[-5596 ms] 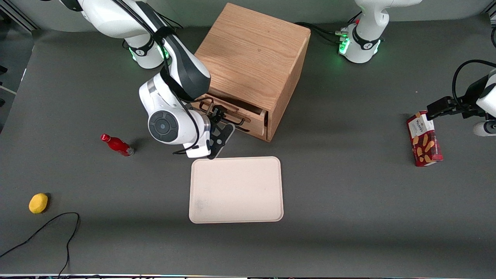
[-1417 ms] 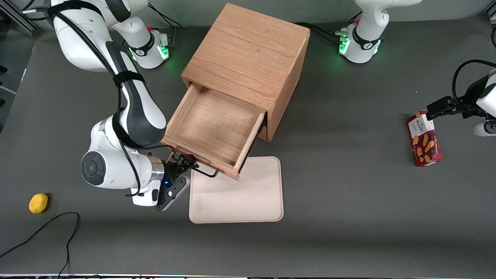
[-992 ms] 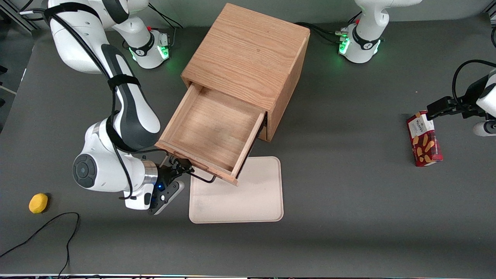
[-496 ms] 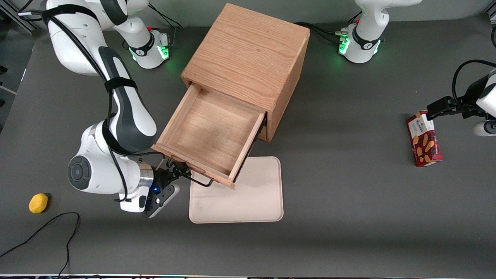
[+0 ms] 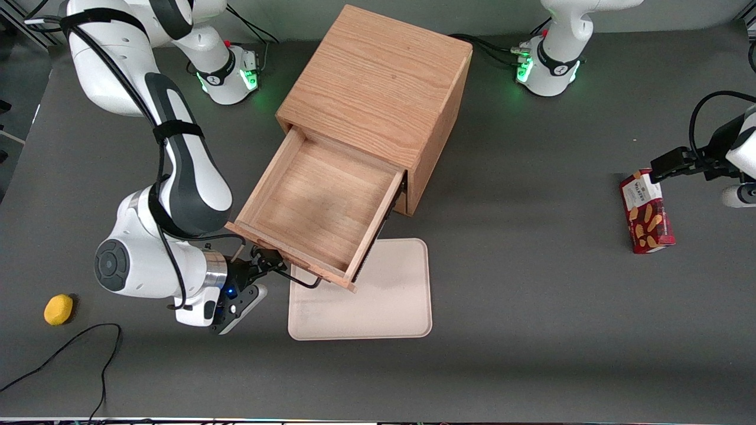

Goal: Open upper drawer

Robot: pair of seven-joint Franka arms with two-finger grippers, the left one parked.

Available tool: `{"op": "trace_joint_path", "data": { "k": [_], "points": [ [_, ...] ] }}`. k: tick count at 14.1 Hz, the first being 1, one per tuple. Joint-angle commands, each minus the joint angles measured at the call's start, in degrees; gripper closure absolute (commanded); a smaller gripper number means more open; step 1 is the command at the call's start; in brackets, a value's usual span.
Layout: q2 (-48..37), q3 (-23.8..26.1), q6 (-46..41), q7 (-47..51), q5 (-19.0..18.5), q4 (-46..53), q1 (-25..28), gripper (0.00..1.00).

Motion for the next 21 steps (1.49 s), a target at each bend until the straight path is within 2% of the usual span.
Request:
{"op": "trace_joint_path", "data": {
  "k": [1,11,15,16,18,19,21],
  "points": [
    [0.6,0.2,-0.7,0.0,2.1,2.2,-0.8,0.00],
    [-0.3,-0.5,-8.4,2.0,1.8,7.4,-0.8,0.00],
    [-3.4,-1.4,-12.4,1.6,0.8,6.6,-4.2,0.00],
    [-5.1,-2.2,-13.7,1.7,-1.0,5.6,-4.5,0.00],
    [-8.3,-3.4,-15.4,1.6,-8.9,1.9,-4.0,0.00],
    [-10.2,-3.5,-15.4,1.7,-11.3,-0.9,-4.0,0.00],
    [-14.3,-6.3,-15.4,2.9,-11.9,-6.5,-3.9,0.00]
  ]
}}
